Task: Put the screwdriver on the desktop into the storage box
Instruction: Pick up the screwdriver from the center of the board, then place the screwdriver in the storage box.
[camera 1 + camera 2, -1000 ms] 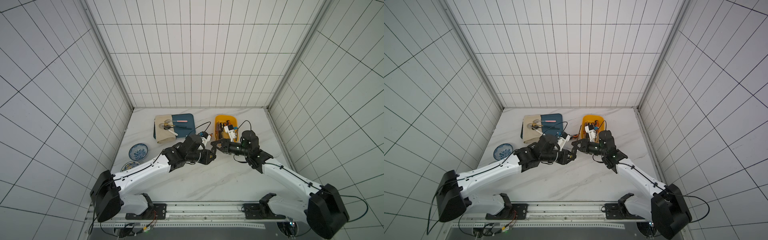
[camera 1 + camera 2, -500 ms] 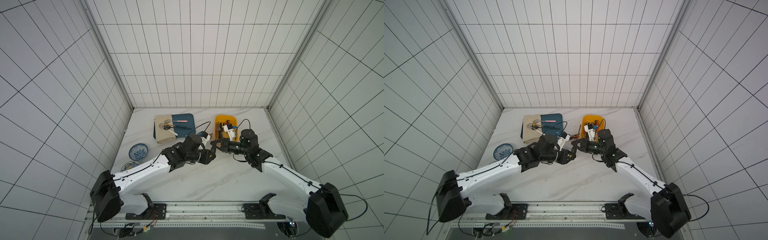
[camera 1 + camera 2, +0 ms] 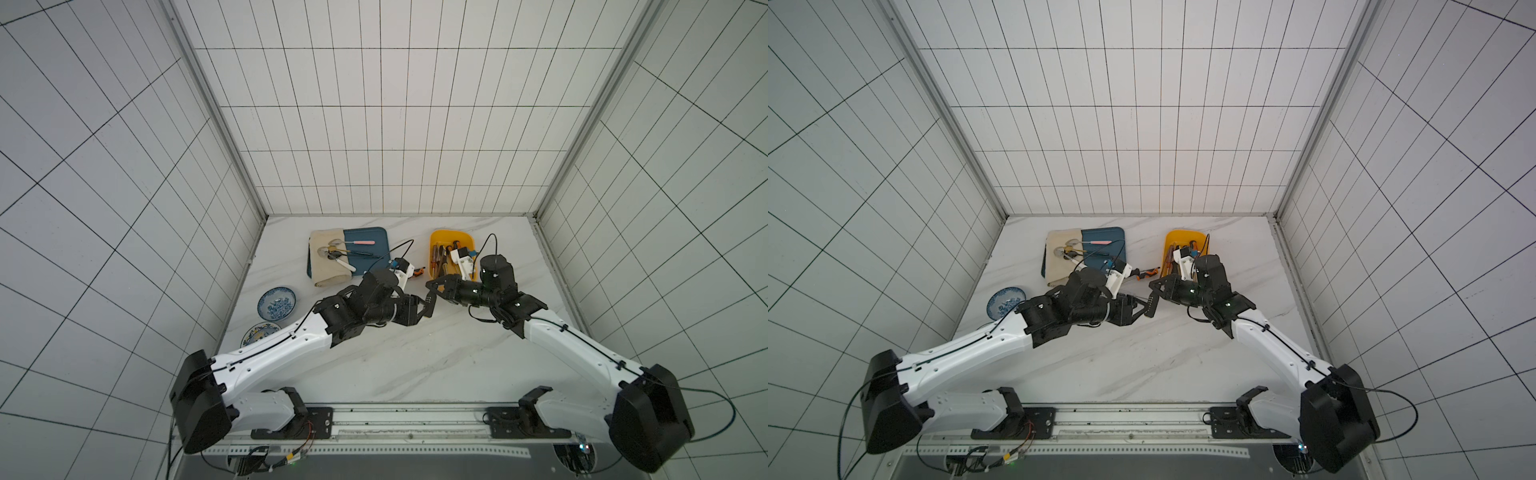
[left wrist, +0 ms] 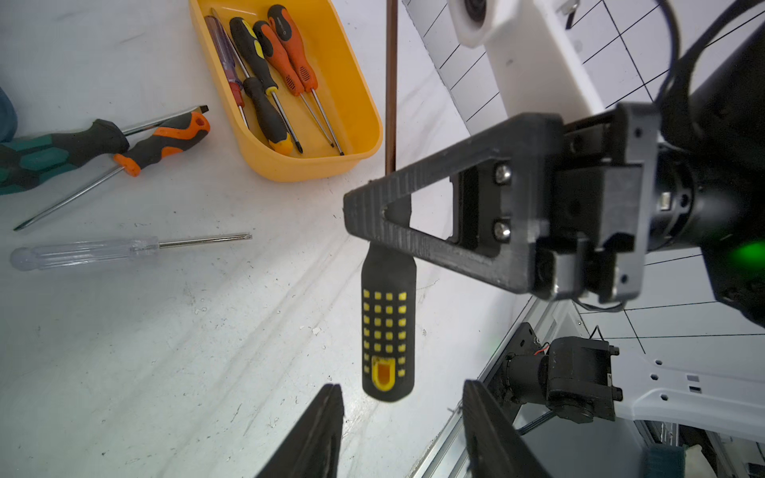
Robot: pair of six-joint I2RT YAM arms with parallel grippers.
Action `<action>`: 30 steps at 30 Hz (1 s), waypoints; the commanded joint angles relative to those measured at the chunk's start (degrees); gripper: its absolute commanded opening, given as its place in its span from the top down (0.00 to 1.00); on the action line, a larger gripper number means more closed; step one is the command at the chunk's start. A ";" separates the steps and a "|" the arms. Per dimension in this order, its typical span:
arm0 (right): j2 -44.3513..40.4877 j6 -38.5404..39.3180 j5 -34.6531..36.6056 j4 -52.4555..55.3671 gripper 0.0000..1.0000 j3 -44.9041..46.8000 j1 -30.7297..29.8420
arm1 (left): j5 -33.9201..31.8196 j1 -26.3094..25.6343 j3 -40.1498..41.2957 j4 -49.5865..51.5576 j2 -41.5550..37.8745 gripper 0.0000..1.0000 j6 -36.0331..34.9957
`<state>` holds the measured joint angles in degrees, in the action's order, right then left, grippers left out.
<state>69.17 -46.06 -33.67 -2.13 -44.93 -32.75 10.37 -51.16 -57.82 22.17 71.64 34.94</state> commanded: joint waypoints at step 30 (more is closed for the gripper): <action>41.49 28.33 37.94 48.27 1.00 -56.47 11.40 | -9.71 6.49 11.74 10.21 -17.47 0.41 5.32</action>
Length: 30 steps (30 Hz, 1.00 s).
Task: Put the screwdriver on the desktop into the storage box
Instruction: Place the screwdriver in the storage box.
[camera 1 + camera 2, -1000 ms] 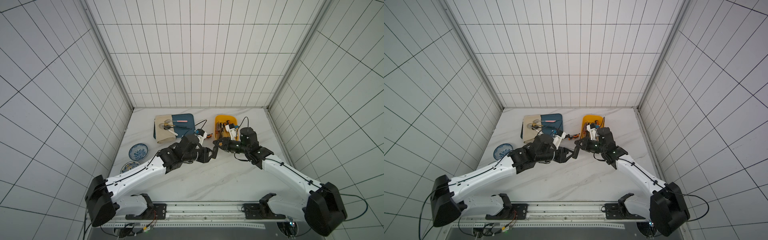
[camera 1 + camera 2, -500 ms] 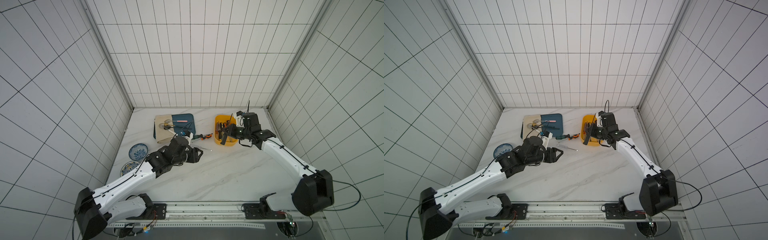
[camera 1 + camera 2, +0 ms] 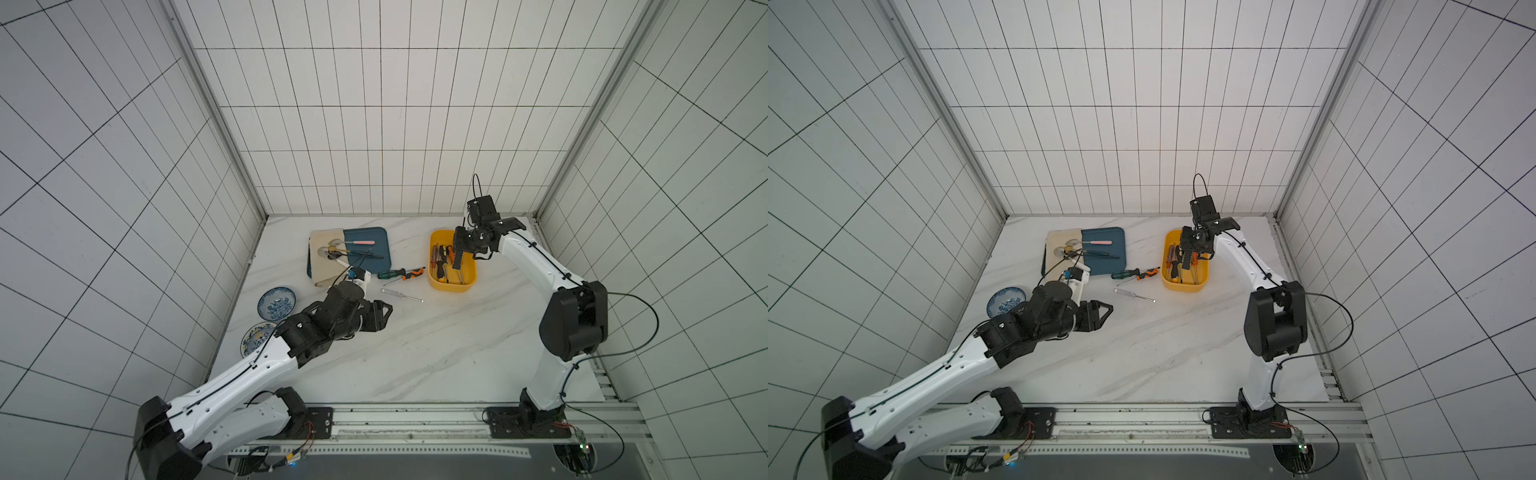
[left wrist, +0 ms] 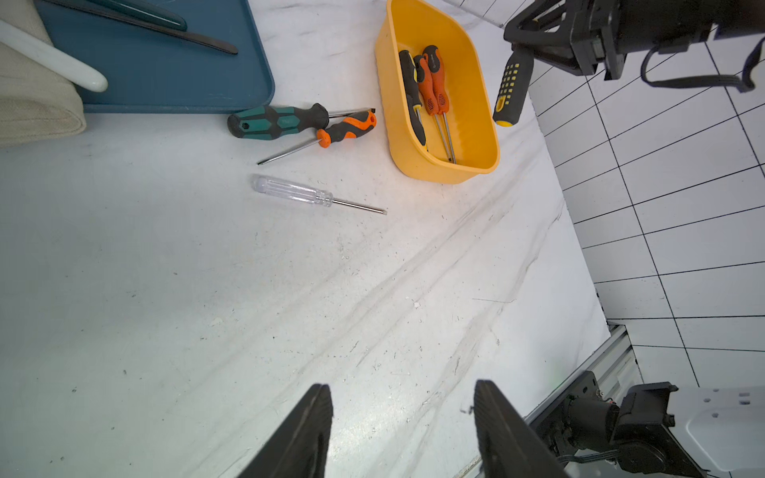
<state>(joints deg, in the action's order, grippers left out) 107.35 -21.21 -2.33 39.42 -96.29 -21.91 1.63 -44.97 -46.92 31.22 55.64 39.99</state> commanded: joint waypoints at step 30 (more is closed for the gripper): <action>26.22 4.33 13.86 17.46 0.75 -24.15 2.71 | -0.07 1.99 1.85 2.25 -1.76 0.41 1.23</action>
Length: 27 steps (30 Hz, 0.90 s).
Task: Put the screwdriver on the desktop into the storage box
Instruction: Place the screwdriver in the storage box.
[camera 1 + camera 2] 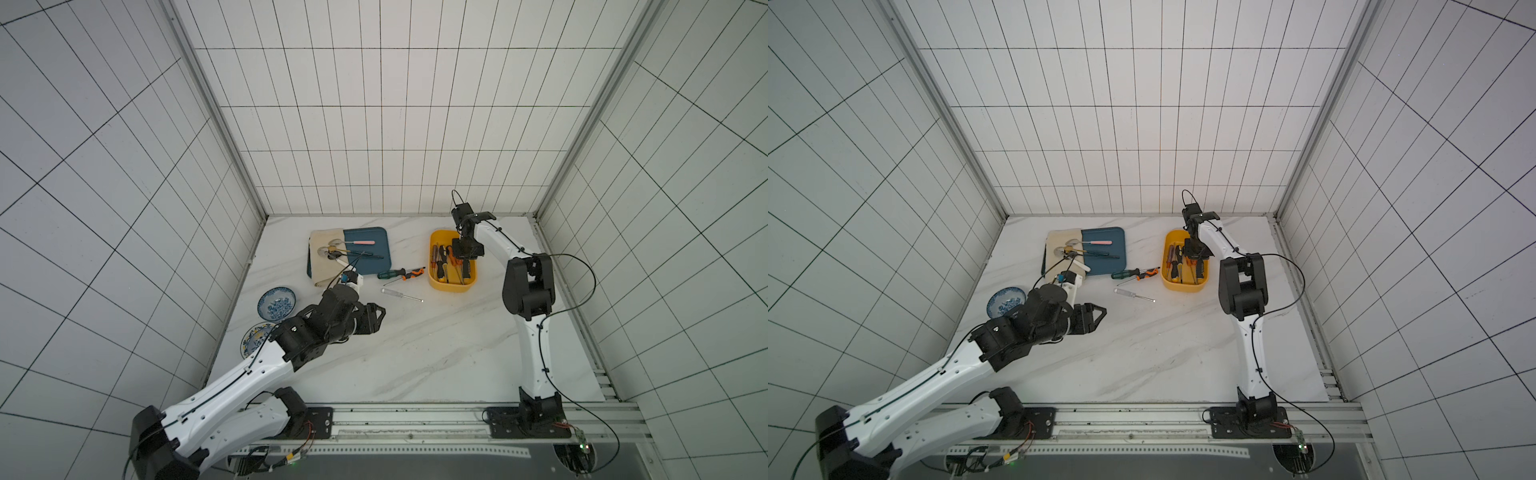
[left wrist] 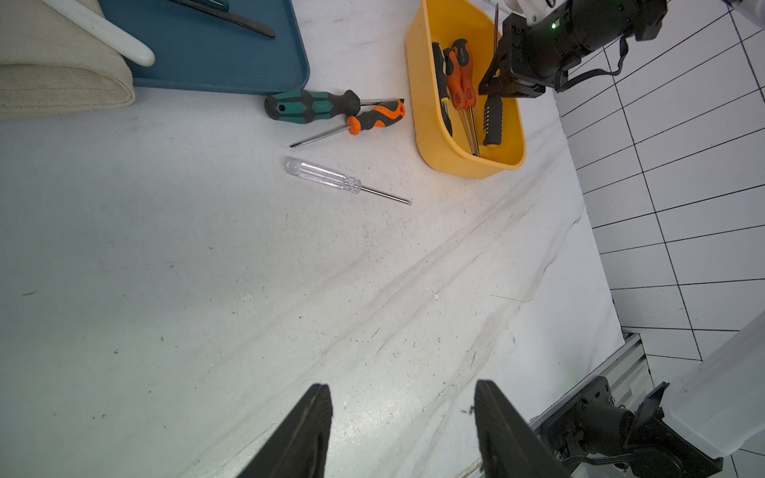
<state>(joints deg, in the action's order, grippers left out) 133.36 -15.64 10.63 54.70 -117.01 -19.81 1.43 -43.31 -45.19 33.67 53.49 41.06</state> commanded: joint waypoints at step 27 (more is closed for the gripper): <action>-5.29 -1.68 -0.91 0.03 0.67 0.07 0.07 | 3.03 0.34 -1.61 0.23 4.08 0.42 2.36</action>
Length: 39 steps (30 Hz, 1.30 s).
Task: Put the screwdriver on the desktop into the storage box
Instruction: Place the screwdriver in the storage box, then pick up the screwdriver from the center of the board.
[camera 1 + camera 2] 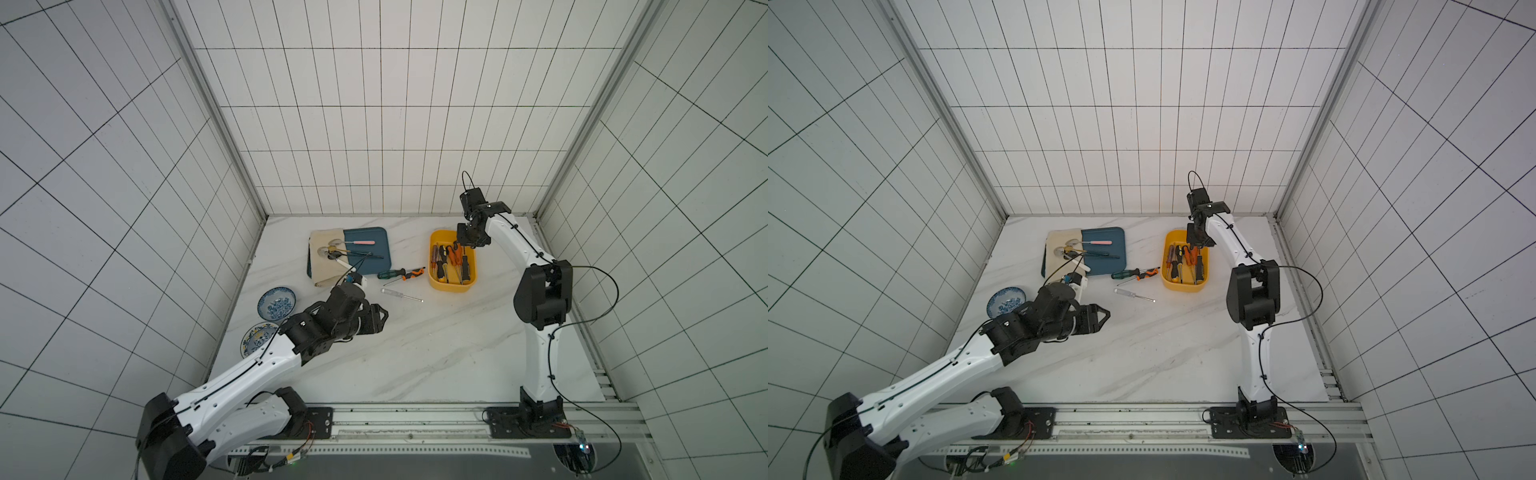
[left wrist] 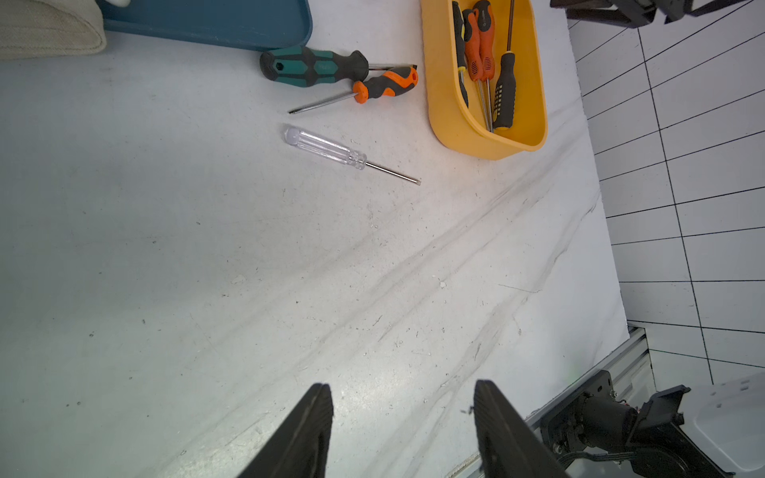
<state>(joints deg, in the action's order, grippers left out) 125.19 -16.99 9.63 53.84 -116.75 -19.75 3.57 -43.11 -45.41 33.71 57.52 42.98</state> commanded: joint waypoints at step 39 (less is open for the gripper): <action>-9.07 -3.31 -3.49 -1.33 0.66 10.42 -0.70 | -1.57 0.51 0.24 -4.32 2.64 0.41 1.30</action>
<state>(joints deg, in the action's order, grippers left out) 122.61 -20.56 6.20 51.53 -107.94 -19.70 3.64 -43.00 -44.97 32.16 59.02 43.94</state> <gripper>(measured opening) 0.342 0.589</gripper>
